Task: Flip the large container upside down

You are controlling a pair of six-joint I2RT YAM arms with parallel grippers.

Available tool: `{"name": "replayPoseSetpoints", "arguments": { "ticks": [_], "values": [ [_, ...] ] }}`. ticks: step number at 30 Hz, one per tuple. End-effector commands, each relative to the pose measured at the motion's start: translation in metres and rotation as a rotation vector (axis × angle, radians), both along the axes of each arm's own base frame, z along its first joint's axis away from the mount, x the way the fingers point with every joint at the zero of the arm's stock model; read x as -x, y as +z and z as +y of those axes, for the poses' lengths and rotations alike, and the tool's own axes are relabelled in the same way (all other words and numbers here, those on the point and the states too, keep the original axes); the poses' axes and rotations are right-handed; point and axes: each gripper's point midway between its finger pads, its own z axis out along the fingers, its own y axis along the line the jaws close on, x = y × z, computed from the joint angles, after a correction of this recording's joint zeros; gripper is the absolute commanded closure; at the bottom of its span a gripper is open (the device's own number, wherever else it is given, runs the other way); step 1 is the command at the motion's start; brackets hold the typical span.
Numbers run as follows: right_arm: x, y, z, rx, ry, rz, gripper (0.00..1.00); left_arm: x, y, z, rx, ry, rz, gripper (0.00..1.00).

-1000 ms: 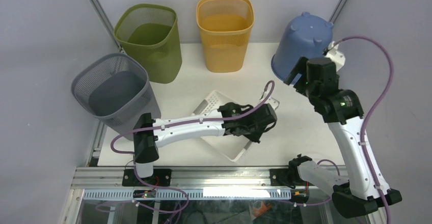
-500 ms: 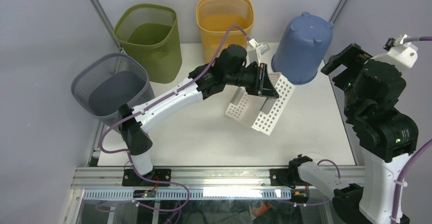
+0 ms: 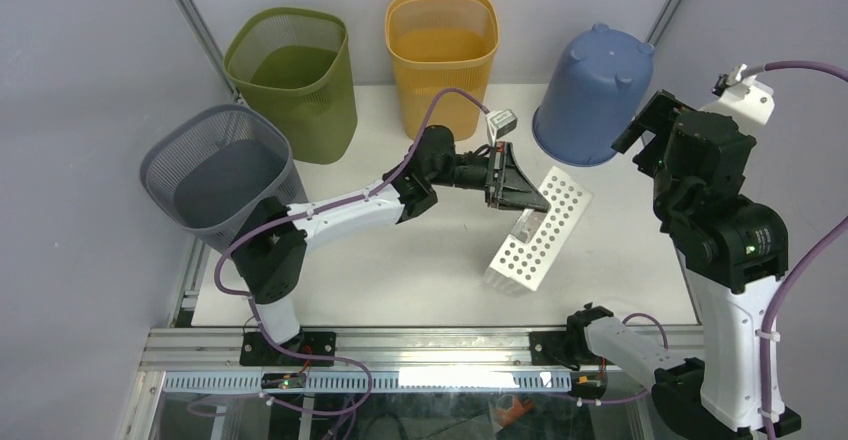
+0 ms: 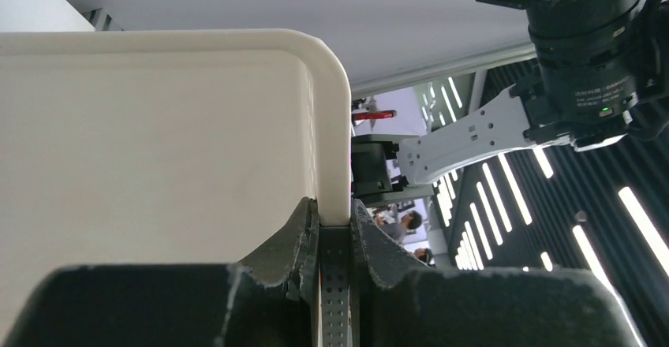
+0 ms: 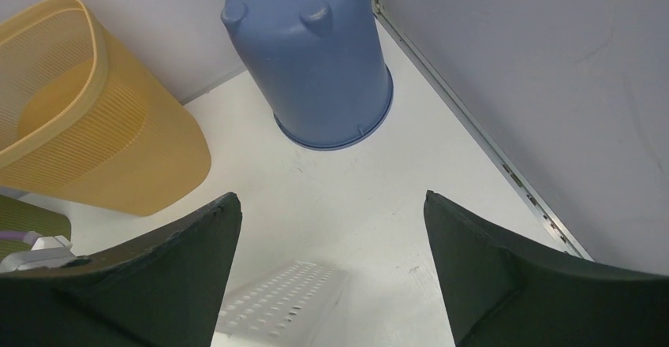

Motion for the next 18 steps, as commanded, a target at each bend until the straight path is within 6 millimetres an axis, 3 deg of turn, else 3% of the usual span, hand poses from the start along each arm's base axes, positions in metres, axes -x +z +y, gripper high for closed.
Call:
{"name": "replayPoseSetpoints", "arguments": {
  "ticks": [1,7,12,13,18],
  "values": [
    [-0.005,0.001,0.002,0.004,0.011,-0.01,0.1,-0.003,0.027,0.024,0.153,-0.028,0.014,1.0],
    [-0.01,-0.009,0.007,0.004,0.03,0.016,0.1,-0.016,0.007,0.03,0.159,-0.011,0.088,1.0],
    [-0.019,-0.033,0.022,0.003,0.102,0.11,0.1,-0.028,-0.011,0.034,0.14,0.014,0.133,1.0],
    [-0.022,-0.039,0.029,-0.008,0.137,0.131,0.08,-0.033,-0.015,0.037,0.141,0.023,0.144,1.0],
    [-0.031,-0.081,0.107,-0.184,0.512,0.243,0.07,-0.051,-0.034,0.051,0.129,0.054,0.181,1.0]
  ]
}}
